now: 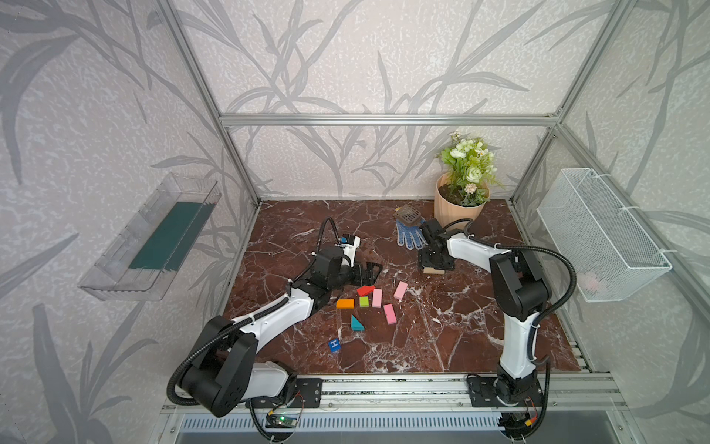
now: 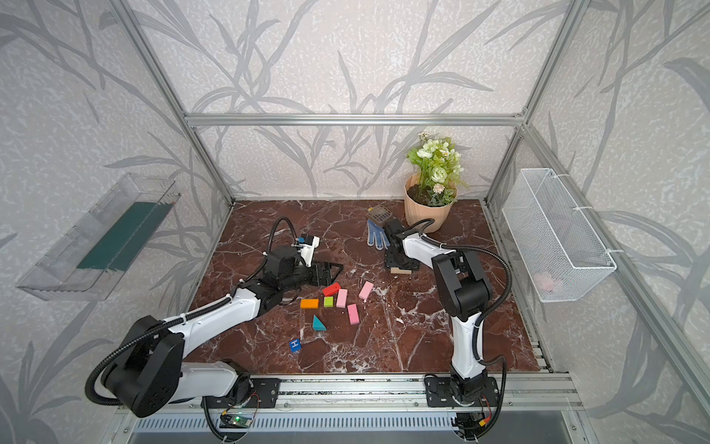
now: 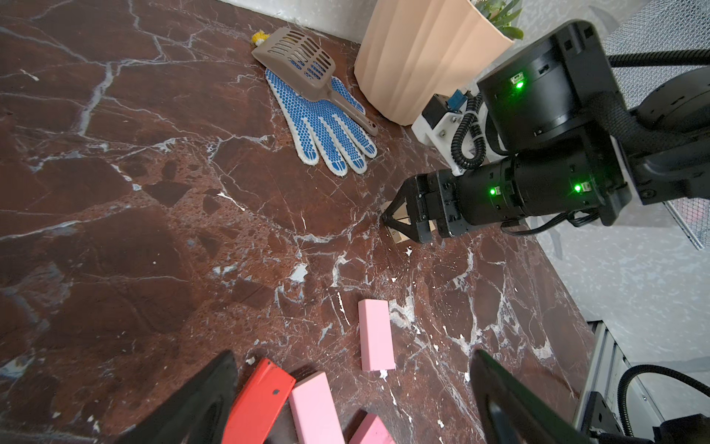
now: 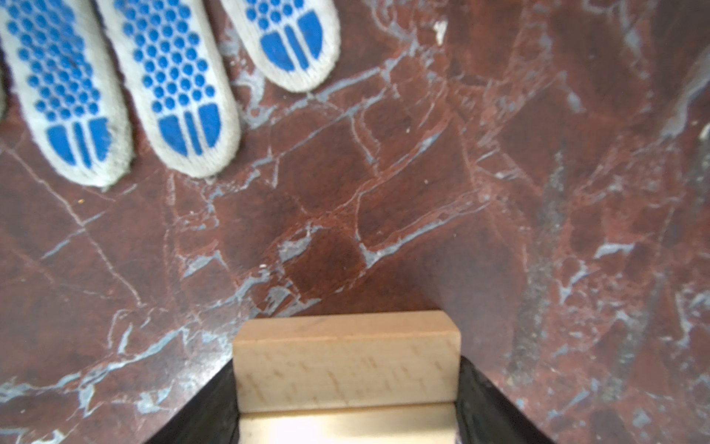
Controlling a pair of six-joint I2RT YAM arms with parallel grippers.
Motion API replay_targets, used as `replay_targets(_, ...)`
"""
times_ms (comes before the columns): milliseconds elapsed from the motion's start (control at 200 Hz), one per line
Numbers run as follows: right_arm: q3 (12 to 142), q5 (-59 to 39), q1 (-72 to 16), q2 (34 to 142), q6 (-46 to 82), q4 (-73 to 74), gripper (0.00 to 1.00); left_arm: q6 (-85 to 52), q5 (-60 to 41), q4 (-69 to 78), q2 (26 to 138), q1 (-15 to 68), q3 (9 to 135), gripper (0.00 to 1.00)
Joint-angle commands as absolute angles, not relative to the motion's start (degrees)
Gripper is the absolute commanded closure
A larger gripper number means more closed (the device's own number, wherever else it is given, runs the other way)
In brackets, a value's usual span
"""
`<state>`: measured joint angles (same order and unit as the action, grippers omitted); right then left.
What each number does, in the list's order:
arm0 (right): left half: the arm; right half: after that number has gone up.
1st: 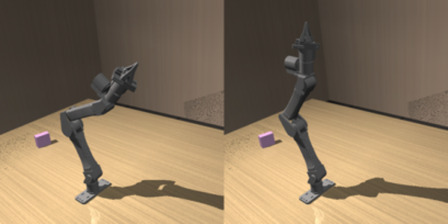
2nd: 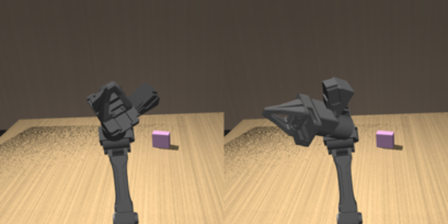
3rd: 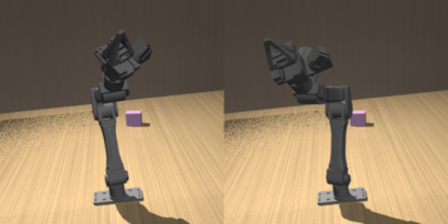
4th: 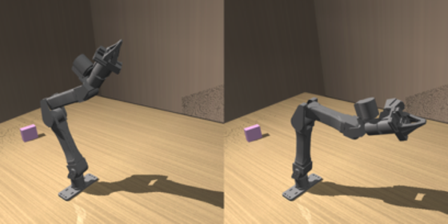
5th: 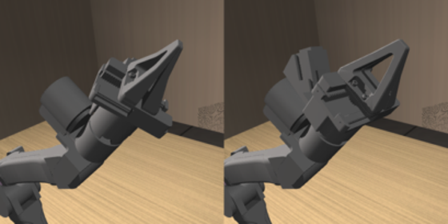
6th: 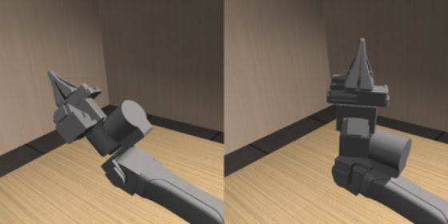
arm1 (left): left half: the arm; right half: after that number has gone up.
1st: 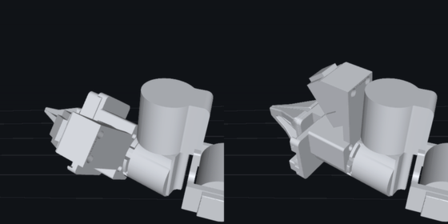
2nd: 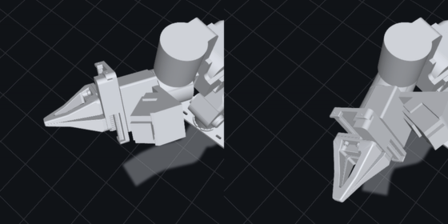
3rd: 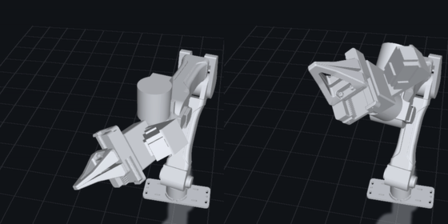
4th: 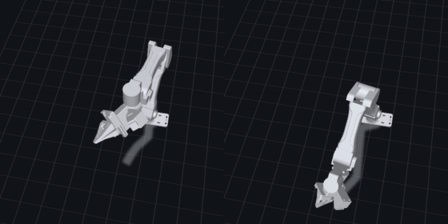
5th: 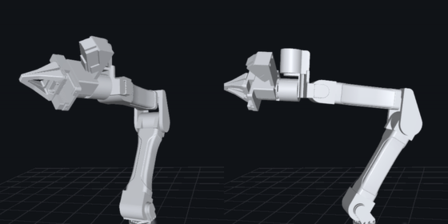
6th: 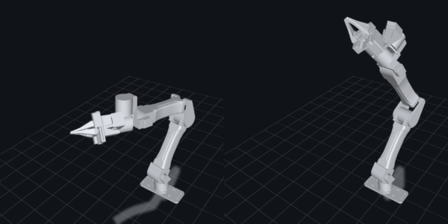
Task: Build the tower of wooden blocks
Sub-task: 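Raise the right gripper toward the colored blocks while the left arm draws back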
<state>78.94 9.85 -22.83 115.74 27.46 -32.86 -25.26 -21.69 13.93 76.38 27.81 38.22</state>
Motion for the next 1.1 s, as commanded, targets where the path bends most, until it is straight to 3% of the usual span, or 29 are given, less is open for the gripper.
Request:
replay_targets(0, 79.0, 10.37, -22.5, 116.92, 27.42, -35.42, 0.13, -25.01, -22.24, 13.8, 76.99, 28.11, 39.83, 0.04)
replay_targets(195, 80.55, 8.24, -22.1, 116.11, 26.29, -37.35, 0.0, -24.94, -22.32, 13.71, 77.07, 28.12, 39.9, 0.04)
replay_targets(425, 78.91, 9.57, -22.06, 108.61, 25.77, -40.0, 0.01, -24.59, -21.96, 13.45, 76.8, 28.12, 39.9, 0.04)
replay_targets(630, 70.54, 5.29, -23.54, 95.18, 25.75, -35.41, 0.01, -25.15, -20.67, 13.64, 75.88, 28.12, 39.36, 0.06)
replay_targets(785, 63.83, 1.02, -28.11, 84.36, 24.8, -29.17, 0.01, -25.32, -7.25, 13.36, 66.65, 28.12, 34.02, 0.06)
replay_targets(1095, 69.82, 9.31, -45.03, 72.48, 21.58, -29.85, 0.01, -27.15, 14.77, 11.03, 45.6, 28.04, 23.69, 0.01)
